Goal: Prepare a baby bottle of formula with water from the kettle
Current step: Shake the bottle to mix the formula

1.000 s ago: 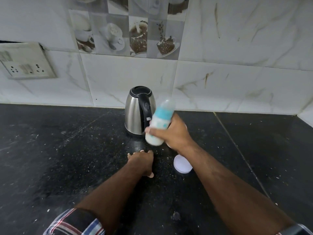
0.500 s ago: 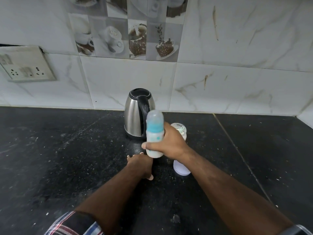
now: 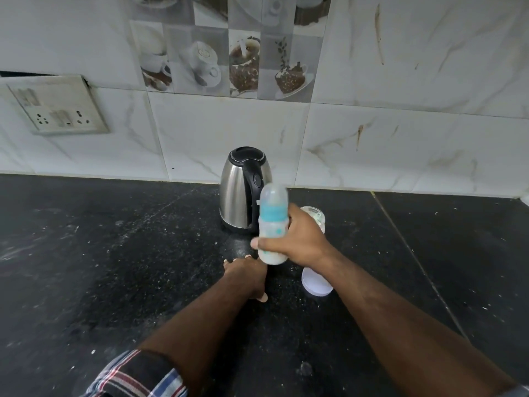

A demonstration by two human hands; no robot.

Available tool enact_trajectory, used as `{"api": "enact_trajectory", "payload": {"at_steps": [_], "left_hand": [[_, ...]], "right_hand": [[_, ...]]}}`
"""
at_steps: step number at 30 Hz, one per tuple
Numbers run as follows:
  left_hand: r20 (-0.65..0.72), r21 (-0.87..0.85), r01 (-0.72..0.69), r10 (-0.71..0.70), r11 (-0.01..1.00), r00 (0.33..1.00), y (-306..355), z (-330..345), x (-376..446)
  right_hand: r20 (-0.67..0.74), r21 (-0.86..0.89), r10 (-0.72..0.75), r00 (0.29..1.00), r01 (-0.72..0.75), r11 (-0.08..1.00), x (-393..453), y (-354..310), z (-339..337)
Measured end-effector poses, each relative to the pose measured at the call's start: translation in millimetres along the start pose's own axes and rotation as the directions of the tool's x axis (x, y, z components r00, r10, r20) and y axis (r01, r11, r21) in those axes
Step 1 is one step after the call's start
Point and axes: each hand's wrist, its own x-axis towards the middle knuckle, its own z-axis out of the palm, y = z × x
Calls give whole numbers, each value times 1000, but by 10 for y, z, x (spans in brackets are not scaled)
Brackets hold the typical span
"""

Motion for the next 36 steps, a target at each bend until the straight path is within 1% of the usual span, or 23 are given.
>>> {"api": "enact_trajectory", "payload": {"at_steps": [1, 2, 4, 5, 6, 8, 9, 10, 12, 13, 14, 16, 17, 20, 21, 22, 24, 25, 28, 29, 32, 33, 36], "left_hand": [[2, -2, -2, 2, 1000, 1000, 1, -9, -2], [0, 1, -2, 2, 1000, 1000, 5, -19, -5], [10, 7, 3, -3, 1000, 1000, 16, -30, -19], [13, 9, 5, -5, 1000, 1000, 18, -29, -24], [12, 11, 4, -4, 1000, 1000, 16, -26, -22], [12, 10, 2, -2, 1000, 1000, 12, -12, -7], [11, 9, 1, -1, 1000, 1000, 10, -13, -3], [9, 10, -1, 0, 1000, 1000, 9, -16, 2], [11, 12, 2, -2, 1000, 1000, 7, -15, -2], [12, 15, 3, -3, 1000, 1000, 7, -13, -5], [8, 18, 2, -2, 1000, 1000, 5, -12, -6], [4, 15, 1, -1, 1000, 1000, 10, -11, -5], [7, 11, 0, 0, 1000, 1000, 14, -19, -7], [14, 3, 2, -2, 1000, 1000, 20, -30, -12], [13, 4, 4, -4, 1000, 1000, 17, -25, -13], [10, 6, 3, -3, 1000, 1000, 7, -17, -11], [11, -2, 1, -1, 1000, 1000, 1, -10, 0], [14, -5, 0, 0, 1000, 1000, 0, -13, 4], [10, 5, -5, 5, 1000, 1000, 9, -32, 2], [11, 2, -5, 4, 1000, 1000, 10, -27, -2], [2, -11, -10, 10, 1000, 1000, 4, -10, -4], [-4, -14, -10, 10, 1000, 1000, 5, -13, -6], [-9, -4, -6, 5, 1000, 1000, 6, -18, -14]], "right_hand": [[-9, -19, -20, 1000, 20, 1000, -4, 40, 10], [-48, 24, -41, 998, 42, 999, 41, 49, -8], [-206, 209, -42, 978, 86, 974, 121, -13, -51], [-235, 246, -42, 971, 101, 964, 133, -18, -53], [-195, 218, -45, 980, 88, 972, 116, -25, -51], [-46, 32, -31, 998, 33, 999, 62, 49, -7], [-52, -22, -43, 998, 42, 999, 51, 71, -9], [-83, -2, -56, 995, 56, 998, 74, 74, -36], [-212, 170, -35, 977, 72, 983, 133, 29, -87], [-236, 197, -40, 971, 89, 976, 138, 10, -85], [-196, 182, -34, 980, 70, 981, 124, 5, -73], [-53, 42, -33, 998, 36, 998, 61, 71, -15], [-69, 17, -42, 997, 44, 999, 48, 70, -19], [-227, 224, -31, 973, 83, 971, 142, 23, -114], [-242, 234, -49, 969, 107, 966, 132, -2, -106], [-197, 226, -42, 979, 87, 970, 113, -13, -82], [-15, 74, -10, 1000, 11, 997, 32, 65, 10], [-30, 43, -23, 999, 24, 999, 23, 93, 20], [-182, 200, -18, 983, 55, 978, 122, 90, -57], [-190, 225, -23, 982, 67, 972, 115, 40, -47], [-29, 95, -20, 999, 23, 995, 52, 98, 19], [-70, 80, -14, 997, 20, 997, 35, 60, 5], [-235, 238, 0, 972, 57, 970, 136, 68, -93]]}}
